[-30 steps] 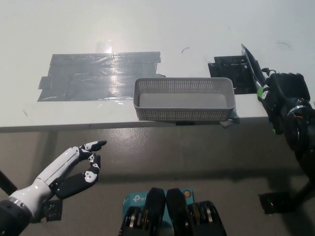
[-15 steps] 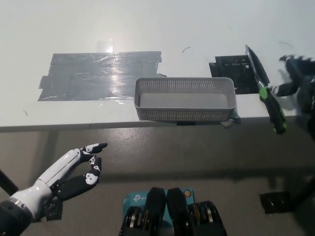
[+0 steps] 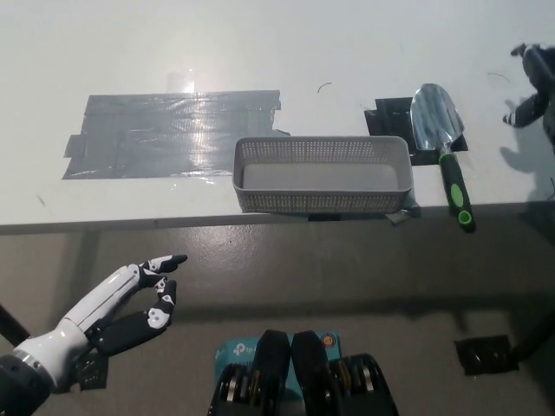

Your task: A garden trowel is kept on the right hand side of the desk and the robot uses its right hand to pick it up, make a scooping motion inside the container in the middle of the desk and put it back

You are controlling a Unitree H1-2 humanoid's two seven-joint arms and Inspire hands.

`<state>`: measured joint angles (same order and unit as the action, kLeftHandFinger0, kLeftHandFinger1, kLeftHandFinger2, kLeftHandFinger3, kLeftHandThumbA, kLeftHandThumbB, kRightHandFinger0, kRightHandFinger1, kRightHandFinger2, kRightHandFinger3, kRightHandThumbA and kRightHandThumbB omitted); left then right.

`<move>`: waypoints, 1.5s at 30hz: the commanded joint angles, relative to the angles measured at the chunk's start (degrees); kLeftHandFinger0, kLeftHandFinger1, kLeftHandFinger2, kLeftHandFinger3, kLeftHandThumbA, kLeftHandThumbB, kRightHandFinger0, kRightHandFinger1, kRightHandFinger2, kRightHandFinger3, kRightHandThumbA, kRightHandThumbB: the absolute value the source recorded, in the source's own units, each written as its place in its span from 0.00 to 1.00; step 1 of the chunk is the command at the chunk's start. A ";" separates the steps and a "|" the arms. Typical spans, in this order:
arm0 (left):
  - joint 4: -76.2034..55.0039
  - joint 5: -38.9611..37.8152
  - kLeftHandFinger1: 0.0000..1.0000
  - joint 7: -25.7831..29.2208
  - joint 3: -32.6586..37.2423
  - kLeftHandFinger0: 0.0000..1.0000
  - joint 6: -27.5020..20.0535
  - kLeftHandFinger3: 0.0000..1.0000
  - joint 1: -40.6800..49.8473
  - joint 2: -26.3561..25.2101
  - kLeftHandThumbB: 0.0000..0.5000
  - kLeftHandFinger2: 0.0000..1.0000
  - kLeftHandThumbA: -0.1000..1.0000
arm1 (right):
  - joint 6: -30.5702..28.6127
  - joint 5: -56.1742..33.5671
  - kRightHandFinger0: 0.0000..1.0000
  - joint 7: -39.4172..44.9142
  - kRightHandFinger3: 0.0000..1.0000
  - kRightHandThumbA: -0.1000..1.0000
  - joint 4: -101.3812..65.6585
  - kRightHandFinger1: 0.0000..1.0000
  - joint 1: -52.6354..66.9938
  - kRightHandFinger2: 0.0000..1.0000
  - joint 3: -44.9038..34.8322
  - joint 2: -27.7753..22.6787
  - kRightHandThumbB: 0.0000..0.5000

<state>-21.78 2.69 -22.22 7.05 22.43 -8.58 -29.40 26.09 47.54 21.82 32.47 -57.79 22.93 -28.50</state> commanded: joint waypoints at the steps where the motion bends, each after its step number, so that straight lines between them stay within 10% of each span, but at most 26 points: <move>1: -1.94 0.00 1.00 -0.65 -1.10 1.00 -0.32 1.00 -0.03 -1.79 0.52 1.00 1.00 | 0.84 -0.19 1.00 2.01 1.00 0.79 -5.24 1.00 -2.87 1.00 -3.26 -1.14 0.27; 12: -2.65 0.00 1.00 -0.32 -1.42 1.00 0.27 1.00 0.91 -1.00 0.53 1.00 1.00 | 0.84 12.91 1.00 9.92 1.00 0.97 -15.53 1.00 4.15 1.00 -27.69 13.03 0.48; 24: -3.00 0.01 1.00 -0.69 -0.84 1.00 0.36 1.00 1.43 -0.90 0.54 1.00 1.00 | 0.84 20.14 1.00 8.08 1.00 0.81 -22.77 1.00 15.15 1.00 -41.16 34.81 0.48; 35: -3.64 0.14 1.00 -0.69 -0.80 1.00 0.77 1.00 0.98 -1.01 0.63 1.00 1.00 | 0.84 19.17 1.00 6.25 1.00 0.76 -21.74 1.00 19.16 1.00 -39.69 31.63 0.45; 45: -4.43 -0.74 1.00 -0.88 -1.06 1.00 1.35 1.00 1.09 -0.89 0.47 1.00 1.00 | 0.24 16.86 1.00 0.35 1.00 0.71 -19.64 1.00 18.57 1.00 -30.39 22.93 0.49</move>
<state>-24.09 2.54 -22.23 6.48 23.61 -6.86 -29.33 26.01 65.23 27.90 13.07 -38.33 -9.79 -1.18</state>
